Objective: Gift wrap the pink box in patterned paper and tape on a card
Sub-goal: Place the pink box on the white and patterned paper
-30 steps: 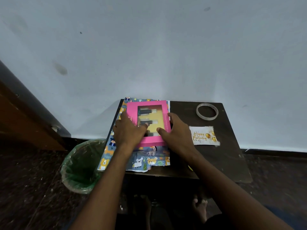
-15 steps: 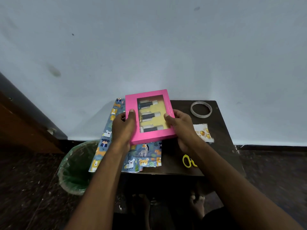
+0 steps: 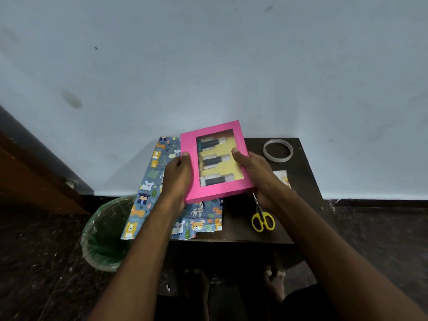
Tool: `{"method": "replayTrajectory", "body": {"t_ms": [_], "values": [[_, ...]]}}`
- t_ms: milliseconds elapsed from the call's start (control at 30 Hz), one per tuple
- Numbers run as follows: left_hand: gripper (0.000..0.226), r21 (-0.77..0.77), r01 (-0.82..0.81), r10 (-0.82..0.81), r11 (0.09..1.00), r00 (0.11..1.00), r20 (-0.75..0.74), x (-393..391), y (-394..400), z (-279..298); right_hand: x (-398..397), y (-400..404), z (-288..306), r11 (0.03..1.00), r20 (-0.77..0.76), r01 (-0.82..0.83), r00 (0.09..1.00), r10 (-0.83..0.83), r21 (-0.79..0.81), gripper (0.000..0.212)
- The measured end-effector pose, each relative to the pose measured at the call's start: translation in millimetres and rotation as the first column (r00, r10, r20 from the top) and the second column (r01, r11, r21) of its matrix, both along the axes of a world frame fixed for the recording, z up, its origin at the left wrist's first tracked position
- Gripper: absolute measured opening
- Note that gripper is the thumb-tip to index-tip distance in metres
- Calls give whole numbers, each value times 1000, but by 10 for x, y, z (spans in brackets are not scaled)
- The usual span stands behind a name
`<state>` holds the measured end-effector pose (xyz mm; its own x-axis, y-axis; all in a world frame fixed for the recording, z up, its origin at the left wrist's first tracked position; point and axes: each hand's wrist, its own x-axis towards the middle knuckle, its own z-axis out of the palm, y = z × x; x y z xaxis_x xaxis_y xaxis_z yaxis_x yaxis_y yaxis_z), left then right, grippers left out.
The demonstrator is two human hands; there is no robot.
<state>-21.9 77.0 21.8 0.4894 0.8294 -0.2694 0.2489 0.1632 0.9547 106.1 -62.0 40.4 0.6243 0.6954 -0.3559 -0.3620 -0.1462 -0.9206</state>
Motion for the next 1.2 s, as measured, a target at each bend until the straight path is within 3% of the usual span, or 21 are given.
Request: {"method": "replayTrajectory", "body": {"t_ms": [100,167,200,267,300,333,400,500,967,1200], "values": [[48,-10,10,-10,1000,1000,-14,24,-5,-28,49,-72,87,999,131,4,991,4,-54,44],[48,-57,-23,21,998,1000,-23,40,-29,-7,94,-164,90,986,382,87,924,-27,-141,61],[47,-78,-44,43,996,999,-14,55,-45,14,126,-242,41,970,559,150,829,-19,-190,61],[44,-84,-96,99,992,995,29,95,-37,53,153,-456,-99,905,831,276,541,134,-325,41],[43,-65,-119,122,991,991,48,121,-35,64,116,-573,-165,866,856,290,452,251,-407,36],[43,-30,-134,136,991,989,61,145,-38,68,70,-662,-223,834,830,255,428,357,-490,47],[42,54,-165,160,985,984,75,183,-76,56,-35,-736,-301,774,733,136,454,506,-618,73],[41,119,-162,157,980,986,55,265,-223,-25,-104,-660,-432,681,663,127,412,625,-721,85],[46,67,-129,129,989,992,4,355,-621,-69,259,-1011,-554,561,557,133,437,706,-817,67],[50,86,-86,86,993,996,2,252,-575,-71,250,-969,-588,613,601,161,494,628,-773,67]]}}
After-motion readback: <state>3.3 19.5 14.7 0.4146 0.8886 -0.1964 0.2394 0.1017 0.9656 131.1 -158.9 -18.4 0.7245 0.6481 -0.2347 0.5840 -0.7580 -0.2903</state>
